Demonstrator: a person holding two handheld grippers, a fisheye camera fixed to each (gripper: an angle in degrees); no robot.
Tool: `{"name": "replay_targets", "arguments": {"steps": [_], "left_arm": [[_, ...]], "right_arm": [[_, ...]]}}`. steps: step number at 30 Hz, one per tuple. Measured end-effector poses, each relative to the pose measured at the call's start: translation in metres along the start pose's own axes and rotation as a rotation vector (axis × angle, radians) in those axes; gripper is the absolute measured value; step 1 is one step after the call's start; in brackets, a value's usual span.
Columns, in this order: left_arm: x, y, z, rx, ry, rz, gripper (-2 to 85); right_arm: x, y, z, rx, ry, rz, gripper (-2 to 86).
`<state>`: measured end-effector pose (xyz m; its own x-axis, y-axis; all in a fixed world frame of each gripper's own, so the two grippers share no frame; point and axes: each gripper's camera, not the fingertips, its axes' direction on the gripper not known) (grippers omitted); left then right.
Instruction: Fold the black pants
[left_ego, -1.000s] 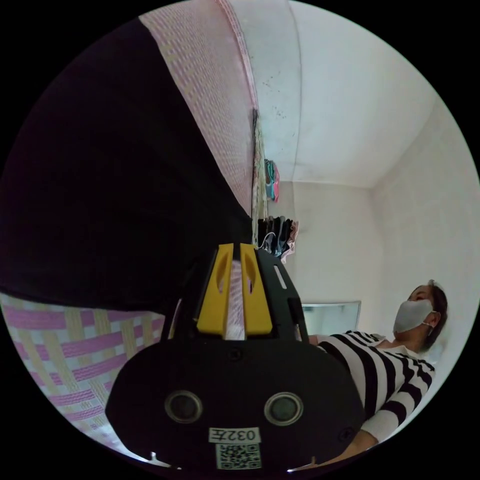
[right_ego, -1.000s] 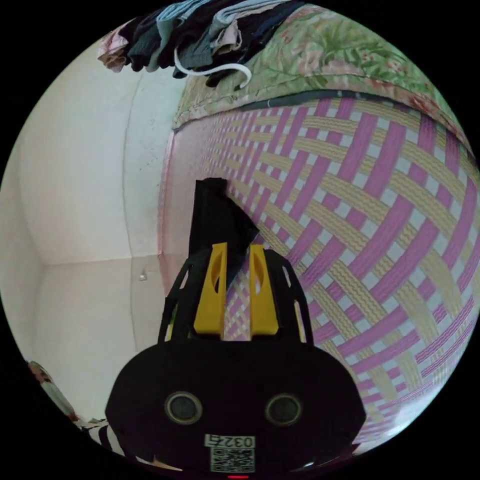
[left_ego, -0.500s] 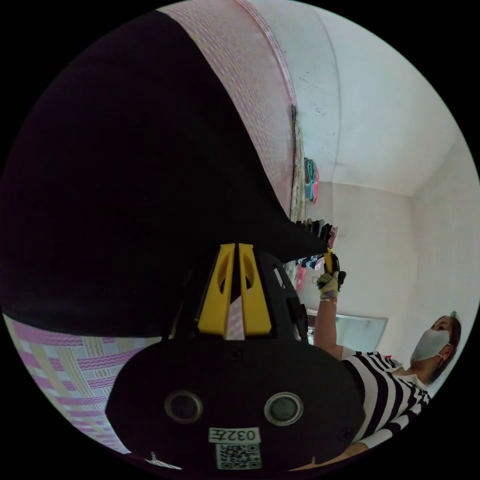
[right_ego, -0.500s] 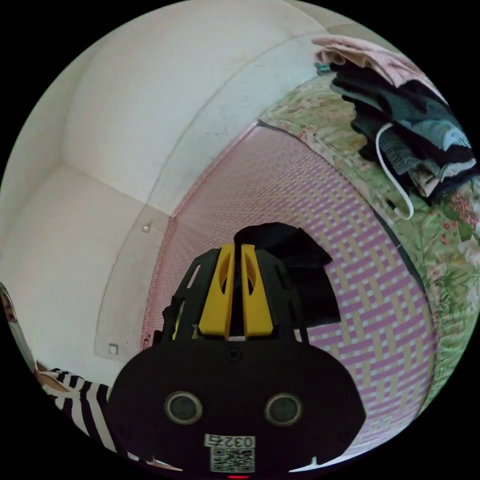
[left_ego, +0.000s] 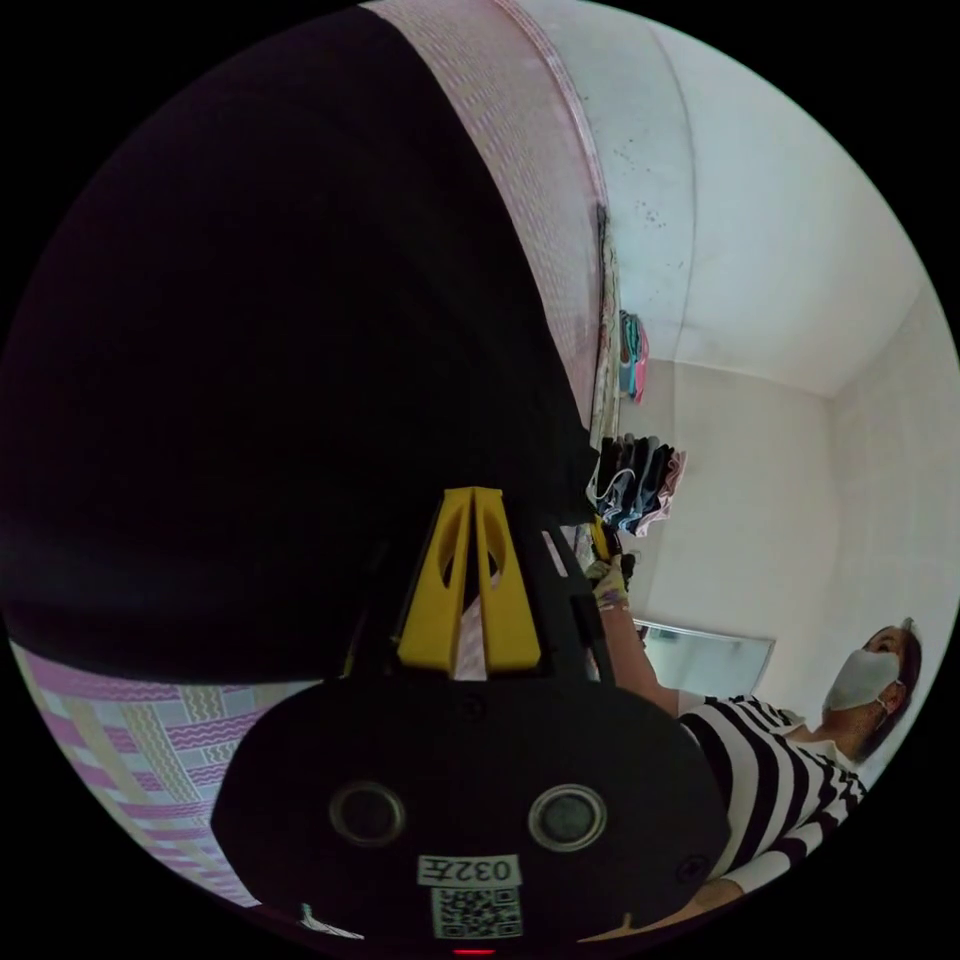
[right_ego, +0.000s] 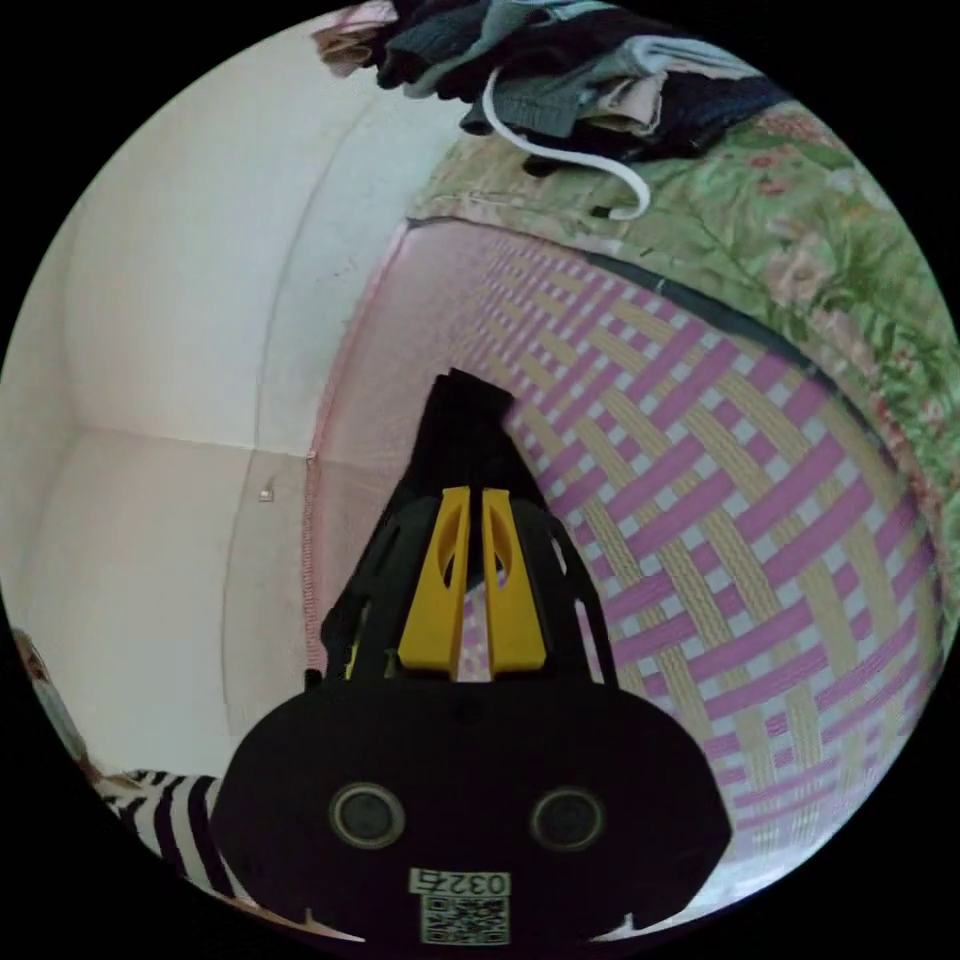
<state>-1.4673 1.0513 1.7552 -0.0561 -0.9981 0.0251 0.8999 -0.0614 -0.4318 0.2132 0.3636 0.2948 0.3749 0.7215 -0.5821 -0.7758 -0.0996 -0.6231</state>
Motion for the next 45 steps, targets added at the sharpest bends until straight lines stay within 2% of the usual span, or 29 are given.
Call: {"name": "replay_targets", "arguments": {"steps": [3, 5, 6, 8, 9, 11, 13, 17, 19, 20, 23, 29, 32, 34, 38, 41, 45], "left_arm": [[0.0, -0.004, 0.003, 0.002, 0.004, 0.003, -0.9], [0.0, -0.007, 0.004, 0.003, 0.012, 0.005, -0.9], [0.0, -0.008, 0.005, 0.002, 0.014, 0.006, -0.9], [0.0, -0.01, 0.006, 0.004, 0.018, 0.008, -0.9], [0.0, -0.011, 0.007, 0.005, 0.019, 0.009, -0.9], [0.0, -0.013, 0.007, 0.006, 0.021, 0.003, -0.9], [0.001, -0.014, 0.008, 0.006, 0.014, 0.0, -0.9], [0.001, -0.016, 0.007, 0.01, 0.014, -0.005, -0.9], [0.0, -0.017, 0.007, 0.012, 0.022, -0.005, -0.9], [0.0, -0.017, 0.006, 0.012, 0.025, -0.002, -0.9], [-0.001, -0.016, 0.004, 0.018, 0.032, 0.009, -0.9], [-0.003, -0.014, -0.001, 0.017, 0.056, 0.013, -0.9], [-0.001, -0.013, -0.003, 0.012, 0.04, 0.019, -0.9], [-0.001, -0.012, -0.005, 0.013, 0.039, 0.021, -0.9], [-0.001, -0.008, -0.01, 0.022, 0.05, 0.013, -0.9], [-0.001, -0.005, -0.013, 0.024, 0.046, 0.019, -0.9], [-0.001, -0.001, -0.018, 0.024, 0.06, 0.031, -0.9]], "right_arm": [[0.003, -0.01, -0.001, -0.049, 0.214, 0.131, 4.9], [-0.012, -0.022, -0.004, -0.026, 0.346, 0.075, 7.7], [-0.021, -0.025, -0.004, -0.01, 0.351, 0.027, 7.7], [-0.055, -0.047, 0.01, -0.016, 0.262, -0.166, 7.5], [-0.059, -0.054, 0.016, -0.031, 0.238, -0.183, 7.8], [-0.06, -0.09, 0.041, -0.103, 0.099, -0.148, 9.1], [-0.054, -0.117, 0.062, -0.173, 0.042, -0.084, 9.8], [-0.054, -0.145, 0.106, -0.355, 0.087, -0.077, 7.8], [-0.062, -0.144, 0.107, -0.336, 0.081, -0.149, 0.6], [-0.069, -0.139, 0.101, -0.299, 0.085, -0.214, 0.0], [-0.084, -0.111, 0.073, -0.169, -0.038, -0.464, -0.8], [-0.083, -0.1, 0.045, -0.074, -0.128, -0.57, -0.9], [-0.11, -0.106, 0.055, -0.052, -0.086, -0.67, -0.7], [-0.11, -0.119, 0.075, -0.059, -0.025, -0.649, -0.2], [-0.064, -0.155, 0.127, -0.156, 0.158, -0.369, 4.0], [-0.056, -0.146, 0.115, -0.046, 0.145, -0.321, 4.7], [-0.046, -0.117, 0.097, -0.016, 0.099, -0.298, 5.4]]}}
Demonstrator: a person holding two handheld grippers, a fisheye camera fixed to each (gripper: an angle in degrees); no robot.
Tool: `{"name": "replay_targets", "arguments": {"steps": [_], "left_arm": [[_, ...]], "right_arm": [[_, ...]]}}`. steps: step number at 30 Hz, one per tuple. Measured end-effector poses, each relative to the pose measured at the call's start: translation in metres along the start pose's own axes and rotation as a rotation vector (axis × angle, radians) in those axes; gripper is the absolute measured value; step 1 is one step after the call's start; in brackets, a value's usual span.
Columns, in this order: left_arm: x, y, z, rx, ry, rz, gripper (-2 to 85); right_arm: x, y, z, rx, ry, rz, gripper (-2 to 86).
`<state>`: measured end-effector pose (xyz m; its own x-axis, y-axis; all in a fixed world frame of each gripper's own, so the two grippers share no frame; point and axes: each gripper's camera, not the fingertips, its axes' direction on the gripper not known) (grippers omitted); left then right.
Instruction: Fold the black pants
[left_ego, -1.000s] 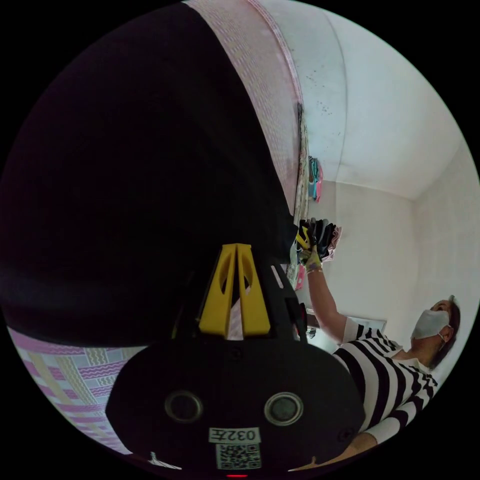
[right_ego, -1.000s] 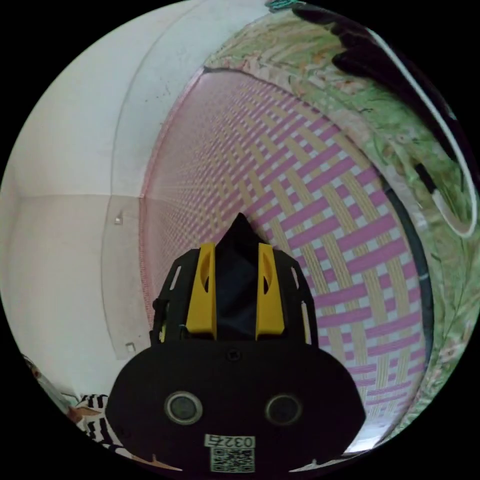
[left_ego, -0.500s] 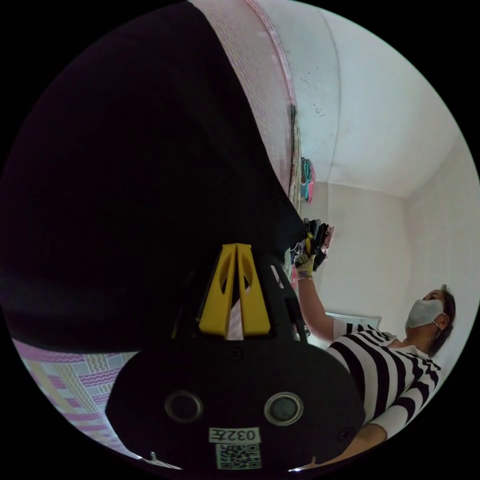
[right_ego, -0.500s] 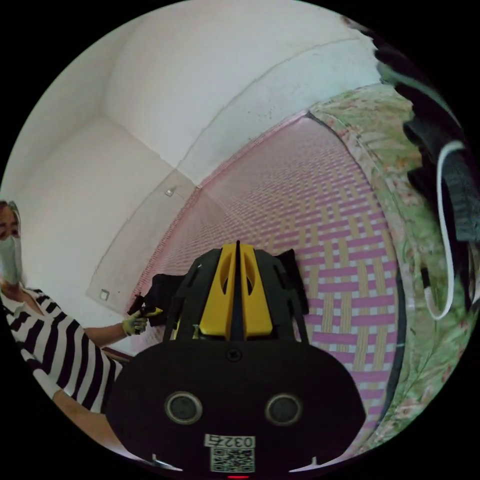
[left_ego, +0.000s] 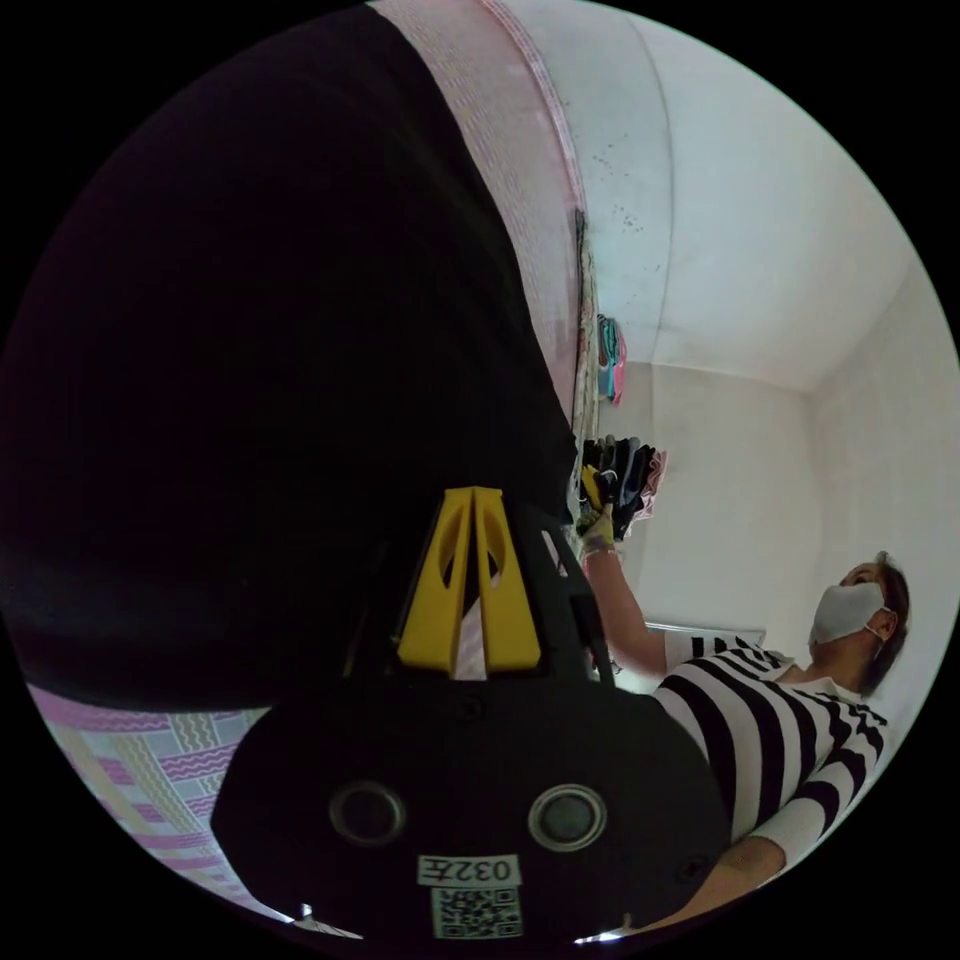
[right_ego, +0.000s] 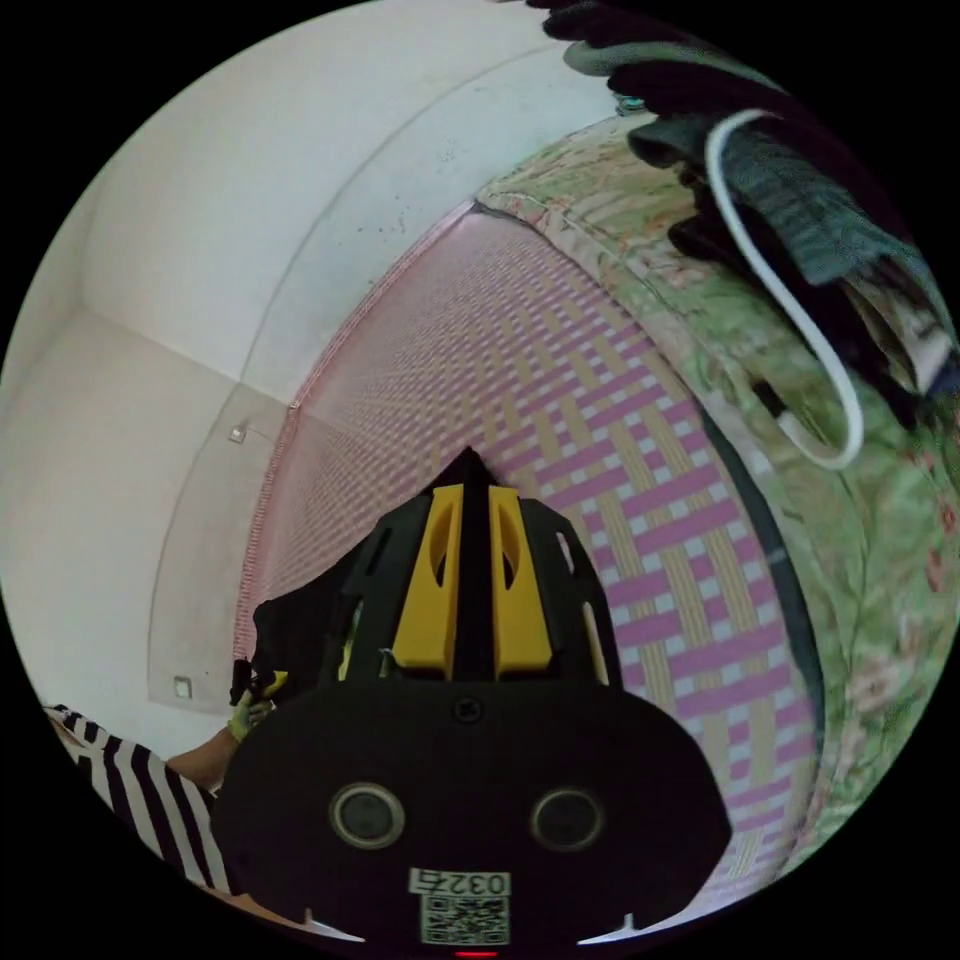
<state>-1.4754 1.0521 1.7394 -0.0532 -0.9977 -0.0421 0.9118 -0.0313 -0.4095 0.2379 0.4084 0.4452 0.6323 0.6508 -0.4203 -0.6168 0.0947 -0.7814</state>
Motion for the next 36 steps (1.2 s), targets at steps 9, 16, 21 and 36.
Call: {"name": "replay_targets", "arguments": {"steps": [9, 16, 21, 36], "left_arm": [[0.004, 0.013, -0.012, 0.013, 0.001, -0.008, -0.9], [0.011, 0.024, -0.022, 0.006, -0.028, 0.001, -1.0], [0.016, 0.033, -0.03, -0.005, -0.028, -0.015, -1.3], [-0.017, 0.171, -0.172, 0.403, 0.058, -0.15, 0.4]], "right_arm": [[0.026, 0.077, -0.004, -0.055, -0.001, 0.204, 8.5], [0.02, 0.065, 0.001, -0.012, 0.05, 0.161, 0.6], [0.05, 0.062, 0.016, -0.06, 0.131, 0.241, 1.7], [-0.126, 0.199, 0.181, -0.546, -0.338, -0.392, 4.4]]}}
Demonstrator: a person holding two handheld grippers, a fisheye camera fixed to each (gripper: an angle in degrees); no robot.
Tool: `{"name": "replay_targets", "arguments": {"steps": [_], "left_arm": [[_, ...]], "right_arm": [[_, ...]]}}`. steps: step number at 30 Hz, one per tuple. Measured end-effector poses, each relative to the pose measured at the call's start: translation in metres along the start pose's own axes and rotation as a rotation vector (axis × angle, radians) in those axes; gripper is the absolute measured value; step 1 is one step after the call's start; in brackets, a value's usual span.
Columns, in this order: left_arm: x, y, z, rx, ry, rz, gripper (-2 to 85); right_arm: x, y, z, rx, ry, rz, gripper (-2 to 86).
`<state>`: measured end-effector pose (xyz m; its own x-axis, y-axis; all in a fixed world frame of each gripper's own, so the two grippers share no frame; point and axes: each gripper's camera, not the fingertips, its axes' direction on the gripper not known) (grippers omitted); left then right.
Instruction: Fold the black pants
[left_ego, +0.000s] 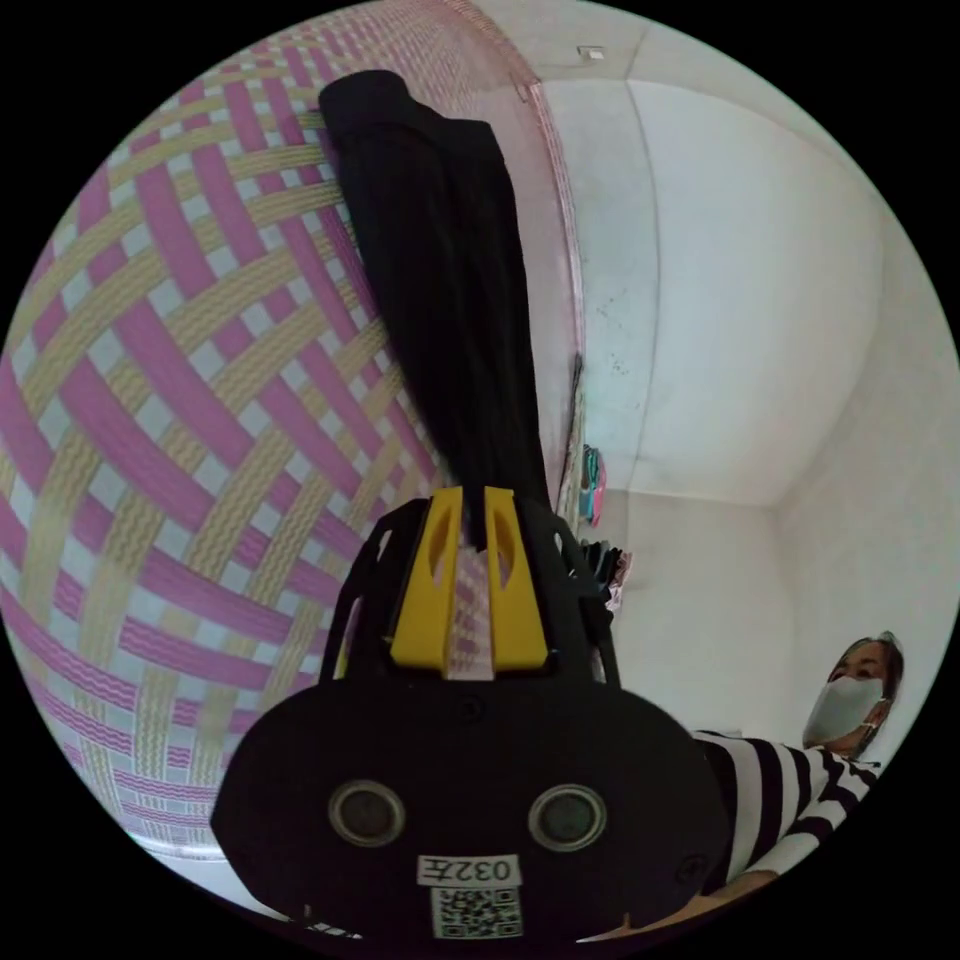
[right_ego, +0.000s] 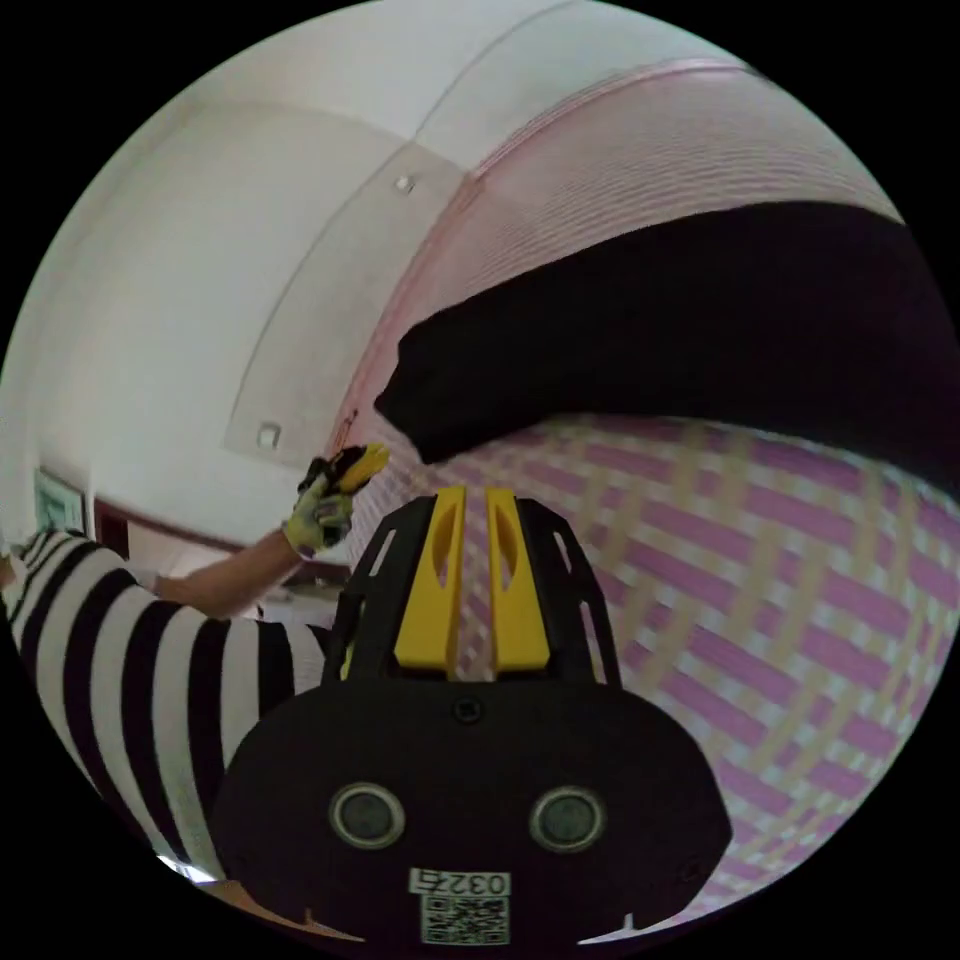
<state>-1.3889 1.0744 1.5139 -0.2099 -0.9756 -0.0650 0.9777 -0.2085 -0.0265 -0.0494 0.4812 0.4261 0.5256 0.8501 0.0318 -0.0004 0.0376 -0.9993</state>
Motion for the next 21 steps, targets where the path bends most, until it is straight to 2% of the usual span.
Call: {"name": "replay_targets", "arguments": {"steps": [2, 7, 11, 17, 21], "left_arm": [[0.003, -0.004, -0.012, -0.002, 0.016, 0.015, 0.1], [0.021, -0.029, -0.023, -0.072, 0.023, 0.064, -0.3], [0.039, -0.053, -0.028, -0.147, -0.049, 0.149, -0.4], [0.038, -0.077, -0.031, -0.196, -0.056, 0.135, -0.7], [0.039, -0.089, -0.027, -0.226, -0.107, 0.14, -0.8]], "right_arm": [[-0.036, -0.014, 0.055, -0.098, 0.054, -0.154, 4.8], [-0.068, -0.03, 0.122, -0.145, 0.195, -0.321, 5.6], [-0.058, -0.035, 0.15, -0.165, 0.203, -0.236, 6.2], [-0.044, -0.026, 0.162, -0.115, 0.221, -0.137, 6.9], [-0.047, -0.023, 0.17, -0.11, 0.268, -0.147, 1.5]]}}
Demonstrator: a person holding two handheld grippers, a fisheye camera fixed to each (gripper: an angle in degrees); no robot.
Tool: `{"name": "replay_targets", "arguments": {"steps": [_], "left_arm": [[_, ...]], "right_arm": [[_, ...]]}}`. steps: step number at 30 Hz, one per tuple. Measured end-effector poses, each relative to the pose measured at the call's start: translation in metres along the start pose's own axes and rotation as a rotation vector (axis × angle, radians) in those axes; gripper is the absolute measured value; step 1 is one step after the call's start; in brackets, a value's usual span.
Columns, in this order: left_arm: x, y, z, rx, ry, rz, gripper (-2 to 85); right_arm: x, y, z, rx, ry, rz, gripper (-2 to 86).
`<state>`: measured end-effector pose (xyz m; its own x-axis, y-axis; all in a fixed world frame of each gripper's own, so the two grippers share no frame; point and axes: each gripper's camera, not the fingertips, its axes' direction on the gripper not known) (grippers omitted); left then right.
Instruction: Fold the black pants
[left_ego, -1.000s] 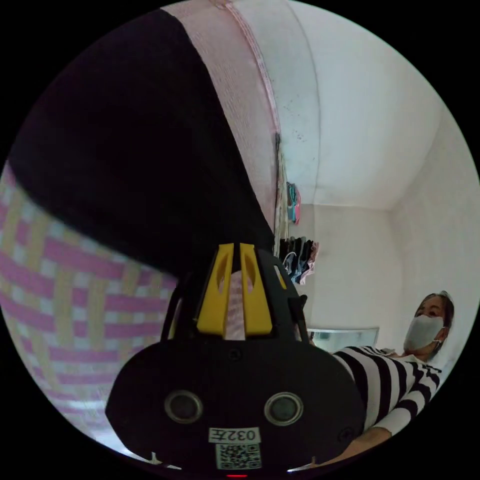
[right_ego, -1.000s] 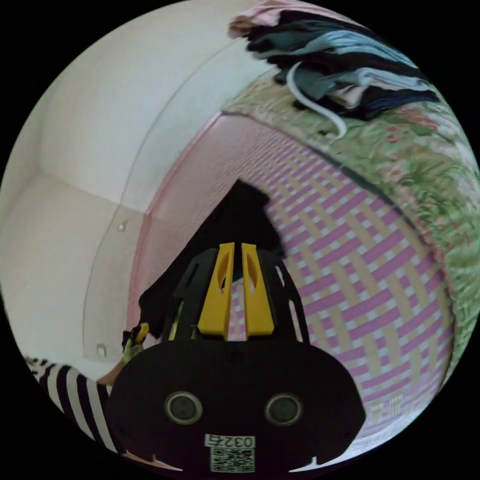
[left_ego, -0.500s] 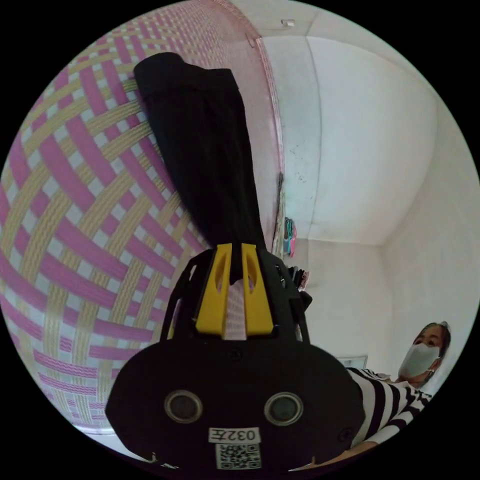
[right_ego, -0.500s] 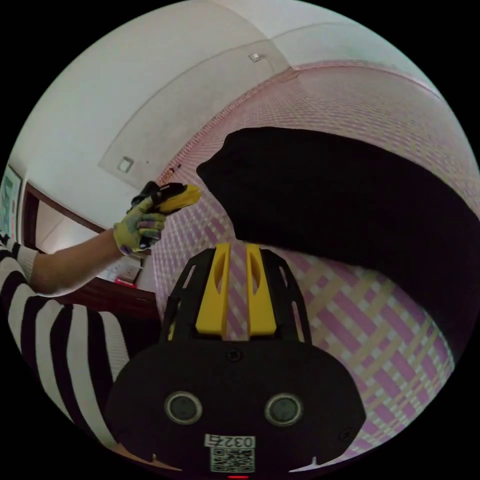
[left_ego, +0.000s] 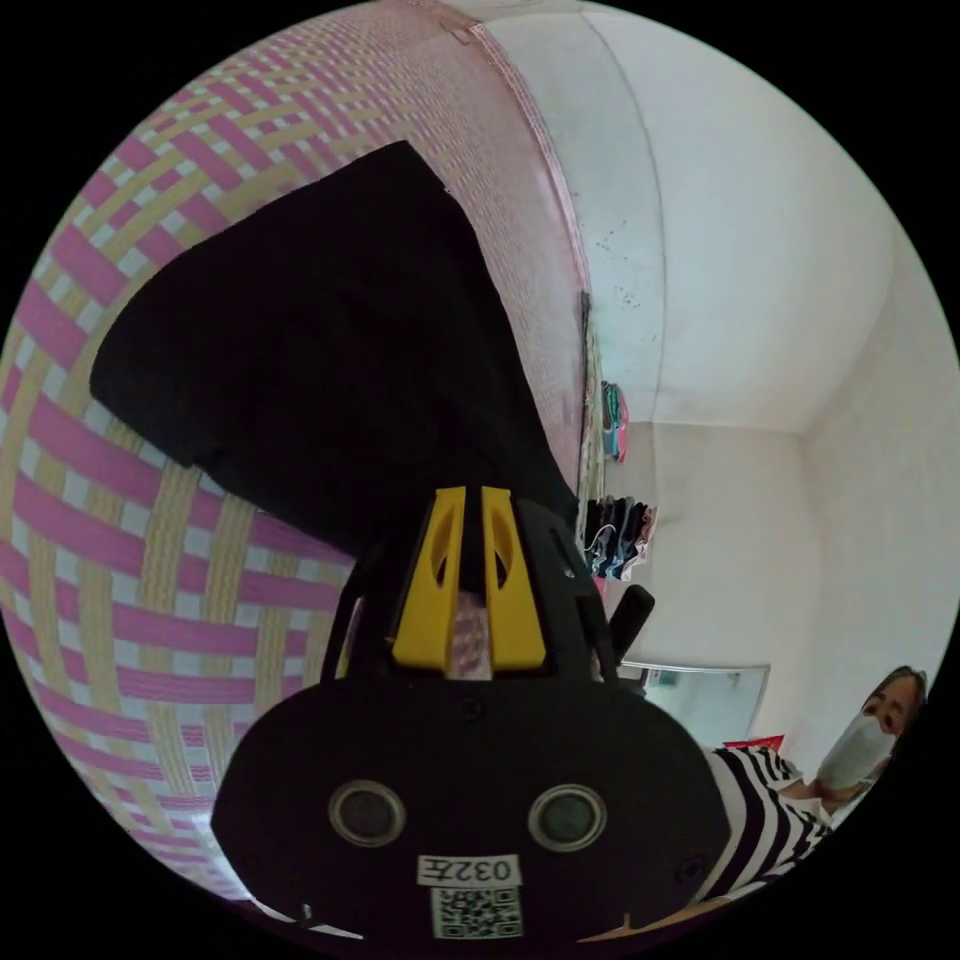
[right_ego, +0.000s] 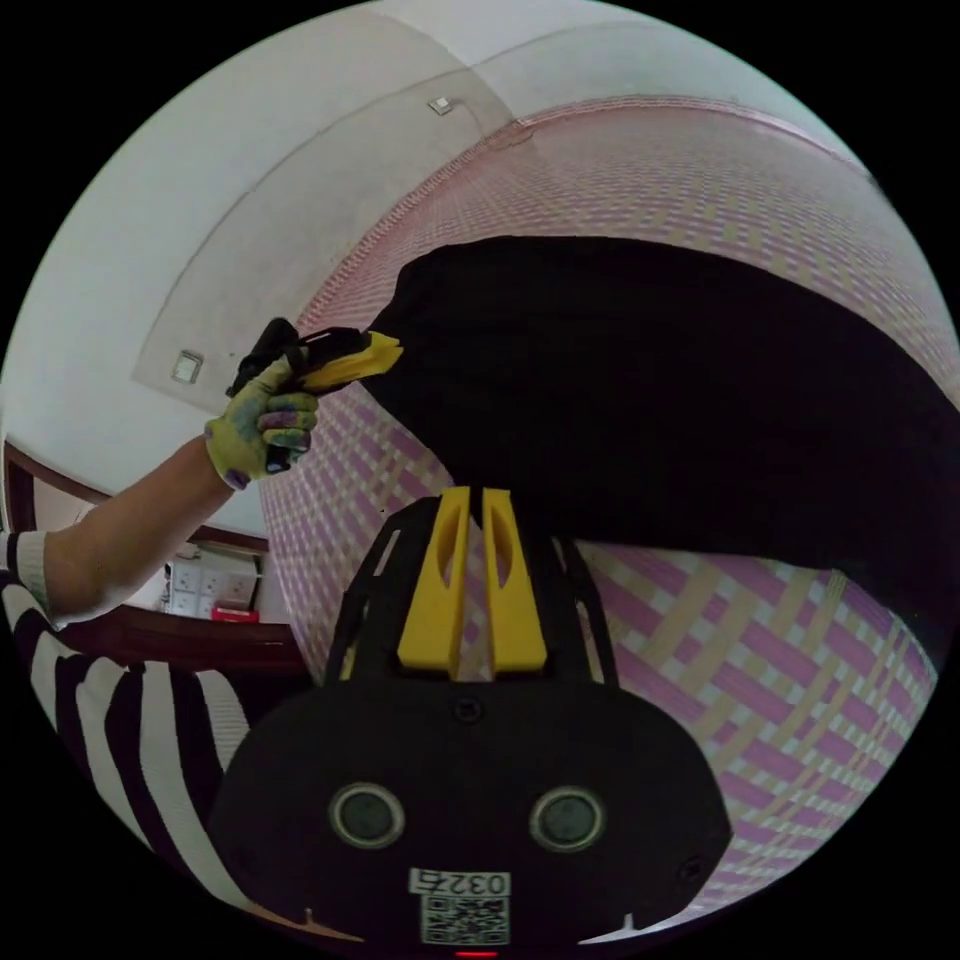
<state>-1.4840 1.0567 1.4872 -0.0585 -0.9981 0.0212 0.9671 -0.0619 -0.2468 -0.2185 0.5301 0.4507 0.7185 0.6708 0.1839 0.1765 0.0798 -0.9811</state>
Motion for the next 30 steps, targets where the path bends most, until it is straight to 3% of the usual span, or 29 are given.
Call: {"name": "replay_targets", "arguments": {"steps": [4, 8, 12, 18, 23, 30], "left_arm": [[-0.004, -0.007, -0.008, 0.002, -0.152, -0.026, -1.0], [-0.013, -0.004, -0.011, -0.013, -0.094, -0.019, -0.9], [-0.012, 0.002, -0.021, 0.015, -0.042, 0.018, -0.9], [-0.017, 0.005, -0.059, 0.23, -0.014, 0.046, -0.9], [-0.025, 0.026, -0.097, 0.44, -0.066, -0.009, 0.2], [-0.045, 0.04, -0.101, 0.382, -0.151, -0.212, 7.5]], "right_arm": [[-0.022, 0.016, -0.001, -0.001, 0.104, -0.064, -0.5], [-0.018, 0.04, 0.027, -0.122, 0.112, -0.082, -0.9], [-0.011, 0.047, 0.016, -0.045, 0.057, -0.061, -1.0], [0.019, 0.02, 0.002, 0.065, 0.024, 0.001, -0.8], [0.01, 0.001, 0.046, -0.108, 0.045, -0.127, 3.8], [-0.041, 0.006, 0.078, -0.188, 0.336, -0.447, 8.0]]}}
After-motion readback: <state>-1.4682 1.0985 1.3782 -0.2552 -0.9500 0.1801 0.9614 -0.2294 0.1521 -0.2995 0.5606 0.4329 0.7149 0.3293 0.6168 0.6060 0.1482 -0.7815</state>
